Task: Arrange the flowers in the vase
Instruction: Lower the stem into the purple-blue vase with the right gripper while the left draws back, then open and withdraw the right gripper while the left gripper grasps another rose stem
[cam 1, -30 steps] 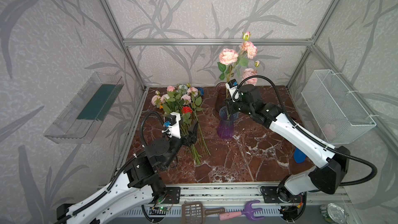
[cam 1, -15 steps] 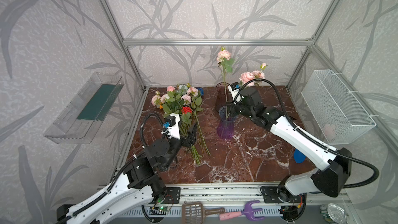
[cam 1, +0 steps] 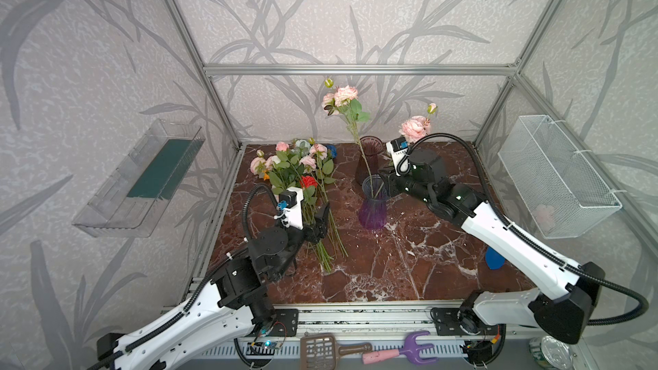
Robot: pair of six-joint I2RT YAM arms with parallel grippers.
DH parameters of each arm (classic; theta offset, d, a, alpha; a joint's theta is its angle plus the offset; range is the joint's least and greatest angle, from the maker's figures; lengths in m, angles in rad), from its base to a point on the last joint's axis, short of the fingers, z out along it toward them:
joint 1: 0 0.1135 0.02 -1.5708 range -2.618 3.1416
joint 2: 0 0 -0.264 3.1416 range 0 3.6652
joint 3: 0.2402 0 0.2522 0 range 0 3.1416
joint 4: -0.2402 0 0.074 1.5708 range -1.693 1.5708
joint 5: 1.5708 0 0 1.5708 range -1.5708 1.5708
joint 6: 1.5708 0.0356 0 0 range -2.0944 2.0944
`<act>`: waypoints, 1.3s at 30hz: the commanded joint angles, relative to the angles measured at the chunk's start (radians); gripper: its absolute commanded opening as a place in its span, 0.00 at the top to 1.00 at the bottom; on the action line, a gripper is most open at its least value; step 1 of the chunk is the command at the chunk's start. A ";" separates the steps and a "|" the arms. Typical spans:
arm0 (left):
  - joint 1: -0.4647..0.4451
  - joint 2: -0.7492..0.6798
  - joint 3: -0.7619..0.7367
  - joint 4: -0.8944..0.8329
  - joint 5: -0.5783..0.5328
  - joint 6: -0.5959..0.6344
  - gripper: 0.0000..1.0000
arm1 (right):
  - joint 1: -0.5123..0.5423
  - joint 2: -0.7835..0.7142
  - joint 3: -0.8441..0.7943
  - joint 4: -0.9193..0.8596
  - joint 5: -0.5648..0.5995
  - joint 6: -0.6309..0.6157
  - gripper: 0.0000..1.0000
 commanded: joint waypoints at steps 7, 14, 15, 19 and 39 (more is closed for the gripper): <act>0.035 0.066 -0.040 0.022 -0.082 -0.067 0.23 | 0.020 -0.147 -0.037 -0.008 0.023 0.031 0.78; 0.184 0.168 -0.068 -0.027 0.041 -0.216 0.32 | 0.023 -0.259 -0.088 -0.042 0.032 0.048 0.77; 0.208 0.185 -0.070 -0.028 0.066 -0.232 0.33 | 0.023 -0.279 -0.098 -0.048 0.034 0.051 0.77; 0.296 0.319 -0.035 -0.053 0.157 -0.256 0.39 | 0.023 -0.386 -0.164 -0.091 0.066 0.067 0.77; 0.508 1.148 0.590 -0.383 0.404 -0.193 0.50 | 0.012 -0.764 -0.591 -0.230 0.216 0.224 0.56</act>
